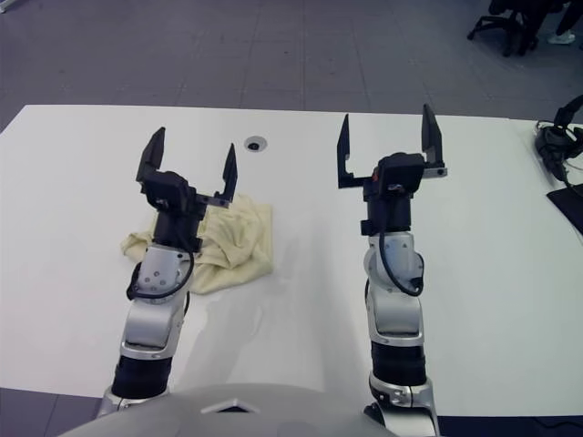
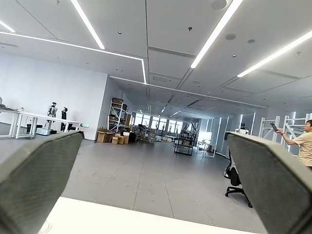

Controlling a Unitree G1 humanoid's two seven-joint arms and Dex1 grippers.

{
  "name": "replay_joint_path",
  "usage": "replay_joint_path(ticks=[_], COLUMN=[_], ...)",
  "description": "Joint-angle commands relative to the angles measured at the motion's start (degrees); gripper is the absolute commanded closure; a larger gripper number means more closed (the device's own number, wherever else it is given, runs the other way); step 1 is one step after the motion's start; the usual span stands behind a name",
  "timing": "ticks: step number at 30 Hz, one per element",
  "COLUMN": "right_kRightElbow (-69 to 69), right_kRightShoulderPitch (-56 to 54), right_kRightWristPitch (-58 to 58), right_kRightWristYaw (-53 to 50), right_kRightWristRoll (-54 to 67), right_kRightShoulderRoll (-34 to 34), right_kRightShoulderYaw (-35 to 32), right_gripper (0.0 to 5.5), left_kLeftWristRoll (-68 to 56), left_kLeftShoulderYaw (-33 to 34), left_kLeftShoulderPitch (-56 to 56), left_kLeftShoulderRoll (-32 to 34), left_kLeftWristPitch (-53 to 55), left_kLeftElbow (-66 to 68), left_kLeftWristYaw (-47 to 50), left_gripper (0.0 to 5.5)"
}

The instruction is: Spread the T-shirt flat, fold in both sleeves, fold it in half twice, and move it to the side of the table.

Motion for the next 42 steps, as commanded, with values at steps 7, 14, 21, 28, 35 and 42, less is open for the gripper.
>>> replay_joint_path(ticks=[7,14,21,28,35,42], right_kRightElbow=[-1.79,-3.48,-4.56,-6.37,-6.81,-7.15], right_kRightShoulderPitch=[0.49,1.68,2.07,2.69,2.99,3.28], right_kRightWristPitch=[1.19,2.10,3.02,4.21,4.28,4.09], right_kRightWristYaw=[0.68,-0.21,-0.96,-1.06,-0.76,-0.88], right_kRightWristRoll=[0.47,-0.81,-2.31,-2.85,-4.31,-5.31], right_kRightShoulderRoll=[-0.07,0.77,1.66,2.30,2.16,2.20], right_kRightShoulderYaw=[-0.48,0.22,1.05,2.18,3.56,4.18], right_gripper=[0.14,0.14,0.14,0.14,0.14,0.14], left_kLeftWristRoll=[0.22,1.75,5.72,13.68,22.41,19.72], left_kLeftShoulderYaw=[0.85,4.70,9.15,3.94,-4.06,-7.67], left_kLeftShoulderPitch=[-0.53,-4.79,-9.18,-9.69,-11.14,-8.05], left_kLeftShoulderRoll=[0.29,6.74,35.93,47.54,48.64,46.01], left_kLeftWristPitch=[3.58,15.90,11.93,1.69,-4.50,-6.60], left_kLeftElbow=[-1.15,-1.54,12.26,29.92,42.49,37.82], left_kLeftWristYaw=[-0.52,-5.01,-24.92,-28.69,-26.74,-30.16], left_gripper=[0.10,0.10,0.10,0.10,0.10,0.10])
